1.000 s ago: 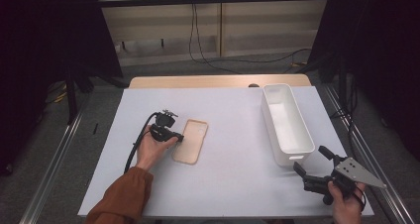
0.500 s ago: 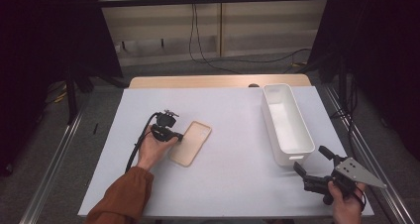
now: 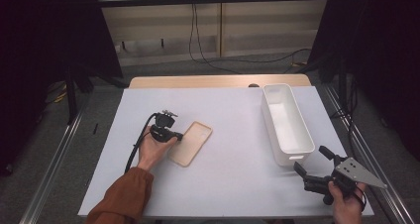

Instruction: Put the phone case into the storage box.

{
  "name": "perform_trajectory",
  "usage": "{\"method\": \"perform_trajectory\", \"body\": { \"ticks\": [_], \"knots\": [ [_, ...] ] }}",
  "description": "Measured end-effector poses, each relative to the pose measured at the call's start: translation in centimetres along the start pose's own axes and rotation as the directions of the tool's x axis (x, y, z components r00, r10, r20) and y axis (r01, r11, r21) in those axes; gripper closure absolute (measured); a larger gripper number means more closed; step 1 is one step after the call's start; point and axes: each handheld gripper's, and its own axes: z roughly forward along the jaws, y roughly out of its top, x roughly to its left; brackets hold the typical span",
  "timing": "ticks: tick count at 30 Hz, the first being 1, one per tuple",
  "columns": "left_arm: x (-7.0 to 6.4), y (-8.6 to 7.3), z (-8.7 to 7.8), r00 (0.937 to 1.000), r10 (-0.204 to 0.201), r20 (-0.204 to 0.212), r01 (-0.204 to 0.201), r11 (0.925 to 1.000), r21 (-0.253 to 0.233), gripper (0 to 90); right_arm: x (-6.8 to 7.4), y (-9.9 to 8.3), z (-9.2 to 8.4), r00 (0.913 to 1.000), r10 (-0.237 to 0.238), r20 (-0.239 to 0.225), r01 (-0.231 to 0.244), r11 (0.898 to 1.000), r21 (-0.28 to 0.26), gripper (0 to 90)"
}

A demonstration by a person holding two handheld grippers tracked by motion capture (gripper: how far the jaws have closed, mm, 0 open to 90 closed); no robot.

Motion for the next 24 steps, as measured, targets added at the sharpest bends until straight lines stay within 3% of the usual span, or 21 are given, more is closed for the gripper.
{"method": "perform_trajectory", "body": {
  "ticks": [5,14,24],
  "knots": [
    [-0.1,0.0,-0.1,0.9999,0.009,-0.005,-0.009,0.9999,-0.009,87.8,0.0,0.0,0.0,1.0,0.0,-0.001,0.0,1.0,0.0,0.0],
    [-0.1,-0.1,-0.6,1.0,-0.003,0.006,0.004,0.9978,-0.067,87.7,0.0,0.0,0.0,1.0,0.001,0.001,-0.001,1.0,0.0,0.0],
    [-0.3,-0.2,-1.4,0.9988,-0.022,-0.043,0.016,0.9884,-0.151,87.7,0.0,0.0,-0.1,1.0,0.001,0.002,-0.001,1.0,-0.001,0.0]
  ]
}}
